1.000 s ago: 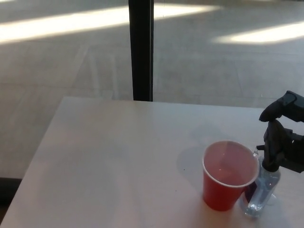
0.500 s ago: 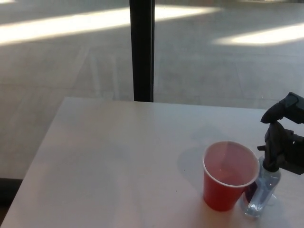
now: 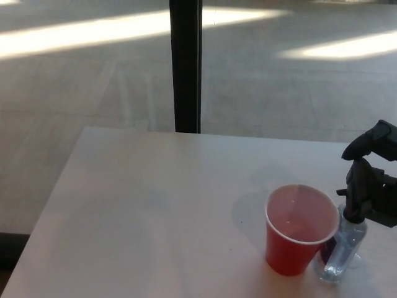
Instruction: The robot uses its right hand fist to press the hand soap kept in the middle of the table to get liquid hand soap out
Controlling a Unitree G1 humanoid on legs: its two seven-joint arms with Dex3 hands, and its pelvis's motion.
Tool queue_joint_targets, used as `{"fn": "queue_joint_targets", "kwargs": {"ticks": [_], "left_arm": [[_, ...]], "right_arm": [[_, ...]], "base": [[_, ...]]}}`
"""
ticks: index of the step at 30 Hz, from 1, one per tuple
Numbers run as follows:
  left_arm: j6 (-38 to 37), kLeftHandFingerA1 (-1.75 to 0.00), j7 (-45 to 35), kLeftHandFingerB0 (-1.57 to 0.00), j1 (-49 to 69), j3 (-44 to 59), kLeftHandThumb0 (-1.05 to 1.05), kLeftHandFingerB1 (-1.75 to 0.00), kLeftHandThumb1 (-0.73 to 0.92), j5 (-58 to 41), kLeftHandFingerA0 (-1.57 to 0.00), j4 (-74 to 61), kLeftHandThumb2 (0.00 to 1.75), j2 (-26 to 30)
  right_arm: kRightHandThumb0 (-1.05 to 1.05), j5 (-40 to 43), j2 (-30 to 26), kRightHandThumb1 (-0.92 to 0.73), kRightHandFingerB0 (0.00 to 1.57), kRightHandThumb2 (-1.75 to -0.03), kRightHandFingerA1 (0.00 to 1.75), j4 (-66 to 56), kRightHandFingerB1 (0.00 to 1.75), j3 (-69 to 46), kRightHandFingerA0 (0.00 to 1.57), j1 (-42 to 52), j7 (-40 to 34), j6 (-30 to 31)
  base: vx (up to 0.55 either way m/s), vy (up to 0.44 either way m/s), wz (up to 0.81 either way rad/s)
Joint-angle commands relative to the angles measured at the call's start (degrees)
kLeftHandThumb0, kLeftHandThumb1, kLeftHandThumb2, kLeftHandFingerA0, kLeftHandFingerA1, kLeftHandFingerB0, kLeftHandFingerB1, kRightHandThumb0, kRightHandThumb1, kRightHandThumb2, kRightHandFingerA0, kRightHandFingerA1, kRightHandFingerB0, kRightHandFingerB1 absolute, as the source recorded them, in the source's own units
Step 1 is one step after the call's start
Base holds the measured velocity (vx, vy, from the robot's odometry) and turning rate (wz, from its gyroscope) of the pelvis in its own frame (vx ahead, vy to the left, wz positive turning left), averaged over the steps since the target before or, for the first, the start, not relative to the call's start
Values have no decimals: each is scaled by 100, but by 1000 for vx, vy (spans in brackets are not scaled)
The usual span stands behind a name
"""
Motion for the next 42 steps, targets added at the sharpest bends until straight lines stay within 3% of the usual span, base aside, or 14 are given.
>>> {"fn": "queue_joint_targets", "kwargs": {"ticks": [1, 4, 13, 16, 18, 22, 29, 31, 35, 38, 39, 40, 41, 42], "left_arm": [[-42, -86, 32, -45, -34, -10, -25, -73, 43, 19, -71, 133, 93, 130], [30, -84, 29, -43, 13, 57, -25, -72, 42, -62, -66, -30, 96, 104], [-19, -85, 28, -45, 13, -63, -26, -72, 42, 61, -69, 96, 94, 148], [33, -85, 77, -44, 7, -54, -25, -72, 43, 48, -69, 73, 95, 139], [72, -86, 89, -46, 33, -79, -25, -73, 43, 67, -71, 10, 95, 143], [-12, -87, 82, -45, 33, -40, -25, -73, 43, 31, -71, 134, 95, 141], [-32, -86, 40, -42, 153, 22, -26, -72, 43, -38, -69, 47, 96, 129], [22, -86, 53, -46, 178, -15, -26, -74, 43, -1, -69, -29, 96, 136], [31, -82, 51, -45, 137, -31, -26, -73, 43, 18, -64, 24, 95, 159], [-84, -82, -14, -47, 165, -57, -26, -73, 43, 43, -64, 87, 95, 173], [-85, -85, 9, -45, 158, -60, -27, -73, 42, 49, -70, 104, 95, 172], [-86, -85, 34, -44, 148, -43, -26, -73, 42, 36, -69, 125, 96, 166], [-83, -85, 20, -44, 149, -14, -26, -73, 42, 2, -69, 120, 96, 160], [-69, -85, 8, -42, 163, -14, -25, -72, 43, 5, -68, 124, 96, 186]], "right_arm": [[-30, -247, -171, -65, 64, -103, 175, 472, 165, 237, 101, 409, 65, 980], [-31, -47, -335, -74, 58, -89, 175, 240, 168, 137, 97, 136, 106, 1238], [-32, 428, -599, -74, 61, -85, 175, -310, 167, -118, 96, -616, 63, 1870], [-31, 615, -661, -69, 64, -92, 175, -393, 166, -224, 97, -812, 99, 2014], [-30, 978, -757, -64, 72, -103, 175, -587, 156, -473, 97, -1172, -120, 2471], [-30, 1192, -916, -66, 68, -100, 175, -748, 156, -708, 93, -1356, -158, 2716], [-31, 1714, -1103, -64, 74, -103, 175, -802, 147, -1428, 99, -1744, -306, 3058], [-30, 1898, -1516, -70, 69, -100, 175, -768, 148, -2019, 95, -2018, -502, 3330], [-28, 2205, -1694, -68, 64, -106, 175, -460, 139, -2588, 92, -2186, -495, 3393], [-29, 2081, -1997, -70, 66, -104, 175, -220, 133, -3081, 94, -2245, -521, 3365], [-40, 2001, -2147, -59, 83, -99, 175, -126, 127, -3353, 106, -2165, -521, 3340], [-52, 1886, -2411, -49, 95, -105, 138, 77, 117, -3851, 127, -1995, -510, 3270], [-52, 1895, -2472, -49, 95, -105, 138, 170, 117, -4012, 127, -1935, -487, 3267], [-48, 1797, -2511, -55, 89, -89, 169, 249, 124, -4235, 107, -1784, -591, 3292]], "base": [[0, 0, 0], [0, 0, 0], [0, 0, 0], [0, 0, 0], [0, 0, 0], [0, 0, 0], [0, 0, 0], [0, 0, 0], [0, 0, 0], [0, 0, 0], [0, 0, 0], [0, 0, 0], [0, 0, 0], [0, 0, 0]]}}
